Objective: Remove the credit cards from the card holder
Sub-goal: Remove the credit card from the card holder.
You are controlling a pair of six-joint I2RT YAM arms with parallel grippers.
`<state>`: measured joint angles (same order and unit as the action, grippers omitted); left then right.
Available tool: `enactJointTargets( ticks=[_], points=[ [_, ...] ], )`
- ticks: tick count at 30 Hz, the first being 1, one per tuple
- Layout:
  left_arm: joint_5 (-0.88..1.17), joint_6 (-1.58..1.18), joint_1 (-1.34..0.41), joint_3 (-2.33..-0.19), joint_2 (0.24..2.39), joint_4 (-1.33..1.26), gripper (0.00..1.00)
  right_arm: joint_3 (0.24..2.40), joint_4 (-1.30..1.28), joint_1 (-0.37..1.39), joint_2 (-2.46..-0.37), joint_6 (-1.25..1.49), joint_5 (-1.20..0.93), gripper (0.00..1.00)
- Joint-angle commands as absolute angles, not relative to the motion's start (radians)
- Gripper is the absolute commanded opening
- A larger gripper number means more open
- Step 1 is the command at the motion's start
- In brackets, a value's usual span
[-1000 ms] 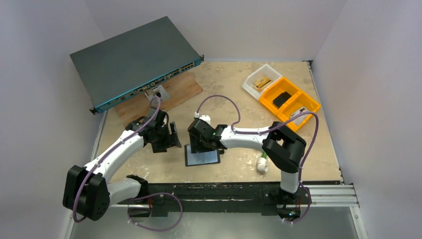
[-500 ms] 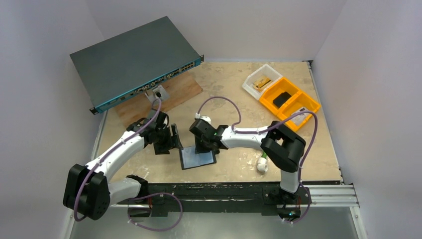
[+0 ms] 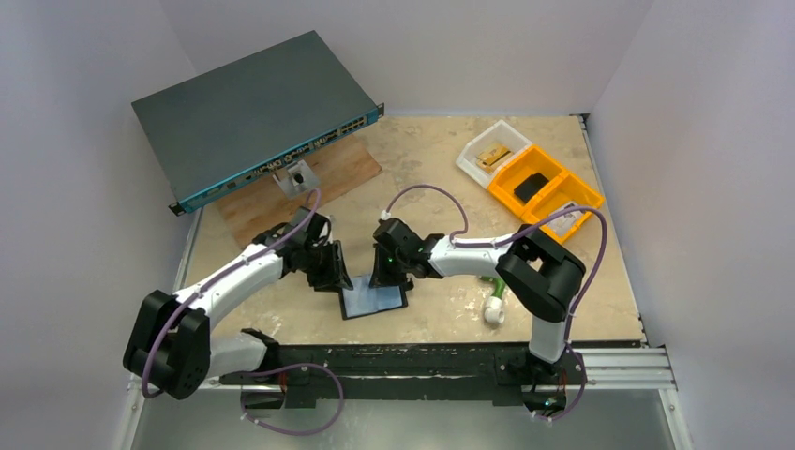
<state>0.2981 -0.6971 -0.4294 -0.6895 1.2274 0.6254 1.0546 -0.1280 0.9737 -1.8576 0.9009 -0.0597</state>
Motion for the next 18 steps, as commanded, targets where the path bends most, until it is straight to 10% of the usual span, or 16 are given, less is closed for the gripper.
enactJointTargets(
  ticks=[1, 18],
  points=[
    [0.321, -0.719, -0.464, -0.690, 1.267, 0.547, 0.28, 0.986, -0.111, 0.961, -1.899, 0.915, -0.073, 0.00],
    [0.318, -0.767, -0.510, -0.651, 1.453, 0.377, 0.01, 0.934, -0.037, 0.931, -1.912, 0.925, -0.132, 0.00]
  ],
)
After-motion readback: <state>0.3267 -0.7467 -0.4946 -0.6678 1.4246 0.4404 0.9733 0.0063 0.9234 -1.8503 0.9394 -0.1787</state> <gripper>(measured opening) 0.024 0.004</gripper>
